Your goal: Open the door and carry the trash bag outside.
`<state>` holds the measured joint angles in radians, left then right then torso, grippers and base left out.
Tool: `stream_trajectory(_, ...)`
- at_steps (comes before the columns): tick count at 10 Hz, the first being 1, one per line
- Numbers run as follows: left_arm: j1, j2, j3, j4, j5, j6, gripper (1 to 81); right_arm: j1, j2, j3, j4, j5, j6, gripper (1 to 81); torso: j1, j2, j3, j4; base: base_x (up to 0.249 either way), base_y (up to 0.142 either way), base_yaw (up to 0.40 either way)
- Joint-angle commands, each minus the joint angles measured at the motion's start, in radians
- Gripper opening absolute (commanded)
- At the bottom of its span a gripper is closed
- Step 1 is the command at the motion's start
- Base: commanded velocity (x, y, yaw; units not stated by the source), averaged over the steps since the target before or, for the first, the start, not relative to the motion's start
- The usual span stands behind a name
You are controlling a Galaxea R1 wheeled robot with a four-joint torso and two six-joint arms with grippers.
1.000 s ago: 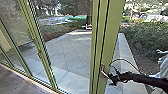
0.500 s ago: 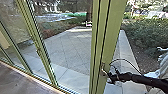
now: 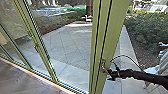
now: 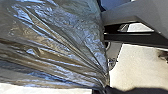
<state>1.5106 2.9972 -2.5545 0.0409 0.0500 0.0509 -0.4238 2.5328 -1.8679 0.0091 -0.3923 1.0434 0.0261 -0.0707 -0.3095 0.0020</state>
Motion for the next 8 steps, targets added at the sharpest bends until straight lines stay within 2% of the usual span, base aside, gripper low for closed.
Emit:
stream_trajectory(1,0.001,0.002,0.010,-0.006,0.077,0.001,1.0,-0.041,-0.059,-0.060,-0.058,-0.349,0.056,81.1,0.000,0.000,0.000,0.000,0.000,0.000,0.000)
stream_trajectory(2,0.004,-0.004,0.010,-0.007,0.077,0.001,1.0,-0.024,-0.075,-0.054,-0.060,-0.305,0.055,81.1,0.000,0.000,0.000,0.000,0.000,0.000,0.000)
stream_trajectory(5,0.017,-0.012,0.010,-0.007,0.079,0.001,1.0,0.016,-0.072,-0.068,-0.063,-0.273,0.047,81.1,0.000,0.000,-0.001,0.000,0.000,0.000,0.000)
stream_trajectory(8,0.023,-0.021,0.010,-0.010,0.079,0.001,1.0,0.036,-0.079,-0.065,-0.064,-0.180,0.046,81.1,0.000,0.000,-0.003,0.000,0.000,0.000,0.000)
